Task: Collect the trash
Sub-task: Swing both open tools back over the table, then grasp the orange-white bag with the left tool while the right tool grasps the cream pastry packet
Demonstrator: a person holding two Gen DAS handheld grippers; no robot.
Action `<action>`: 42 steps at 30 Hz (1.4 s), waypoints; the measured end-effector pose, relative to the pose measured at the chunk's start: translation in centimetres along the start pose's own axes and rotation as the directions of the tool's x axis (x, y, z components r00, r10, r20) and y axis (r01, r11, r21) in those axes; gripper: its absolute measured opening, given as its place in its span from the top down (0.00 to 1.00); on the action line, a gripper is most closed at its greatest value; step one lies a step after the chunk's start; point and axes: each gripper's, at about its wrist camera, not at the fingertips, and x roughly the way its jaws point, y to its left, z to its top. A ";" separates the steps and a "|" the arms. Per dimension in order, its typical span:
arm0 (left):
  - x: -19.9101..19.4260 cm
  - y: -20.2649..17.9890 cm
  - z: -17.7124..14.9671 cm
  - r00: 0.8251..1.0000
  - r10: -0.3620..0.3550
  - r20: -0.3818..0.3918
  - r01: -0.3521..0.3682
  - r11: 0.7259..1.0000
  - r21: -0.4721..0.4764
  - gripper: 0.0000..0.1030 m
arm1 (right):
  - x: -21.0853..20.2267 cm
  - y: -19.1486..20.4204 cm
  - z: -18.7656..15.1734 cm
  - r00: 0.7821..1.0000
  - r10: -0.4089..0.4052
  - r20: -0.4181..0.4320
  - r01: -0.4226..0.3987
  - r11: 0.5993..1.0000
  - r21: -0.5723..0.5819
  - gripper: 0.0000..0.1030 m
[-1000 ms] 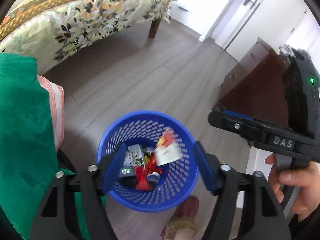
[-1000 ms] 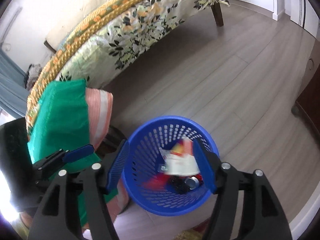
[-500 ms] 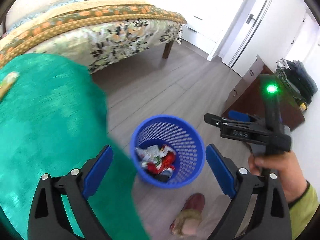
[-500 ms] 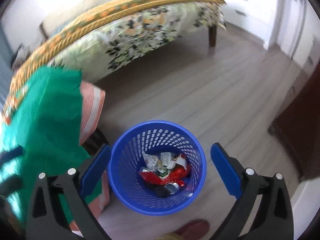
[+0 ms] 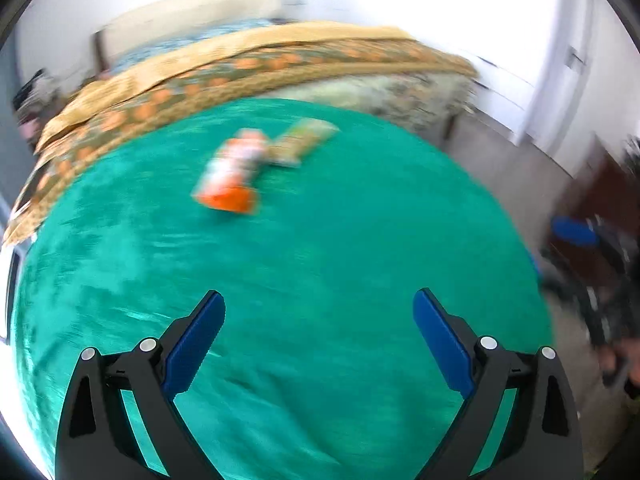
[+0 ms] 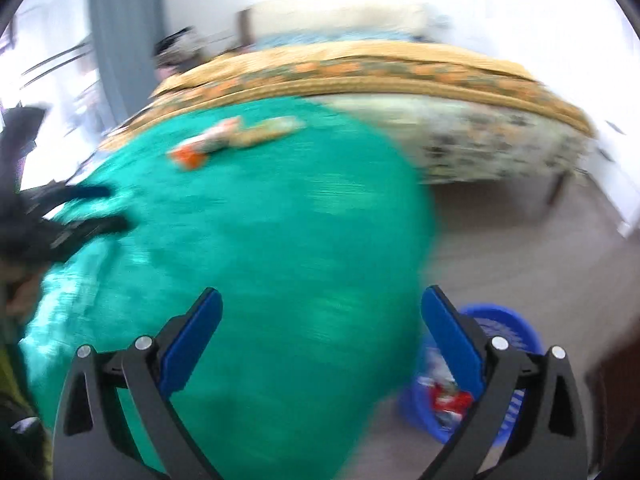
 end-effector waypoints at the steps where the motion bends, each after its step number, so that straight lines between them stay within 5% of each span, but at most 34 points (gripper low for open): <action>1: 0.3 1.4 0.4 1.000 0.010 0.002 -0.010 1.000 -0.021 0.09 | 0.8 1.3 0.5 1.000 0.022 -0.013 -0.023 1.000 -0.012 0.06; 7: 3.4 6.4 4.3 1.000 0.030 0.004 -0.029 0.997 -0.067 0.09 | 7.8 8.6 2.1 0.991 0.063 -0.120 -0.078 0.989 -0.128 0.06; 16: 11.1 6.3 9.3 0.998 -0.014 -0.069 0.017 0.999 0.033 0.09 | 8.9 10.0 1.6 0.991 0.032 -0.129 -0.053 0.984 -0.168 0.05; 22: 13.8 6.6 9.8 0.995 -0.006 -0.100 0.013 0.998 0.068 0.29 | 8.7 9.9 1.5 0.991 0.032 -0.127 -0.052 0.985 -0.163 0.05; 26: 13.3 7.2 9.5 0.998 -0.017 -0.059 0.019 0.999 0.029 0.57 | 8.5 9.8 1.4 0.991 0.032 -0.127 -0.052 0.985 -0.163 0.05; 32: 10.0 9.7 7.8 1.000 0.016 -0.025 -0.019 0.991 -0.132 0.58 | 8.5 9.8 1.5 0.991 0.033 -0.127 -0.053 0.986 -0.160 0.05; 42: -0.8 13.8 -3.5 0.984 0.162 -0.070 -0.175 0.944 -0.280 0.57 | 8.4 9.6 1.5 0.992 0.031 -0.125 -0.050 0.987 -0.154 0.05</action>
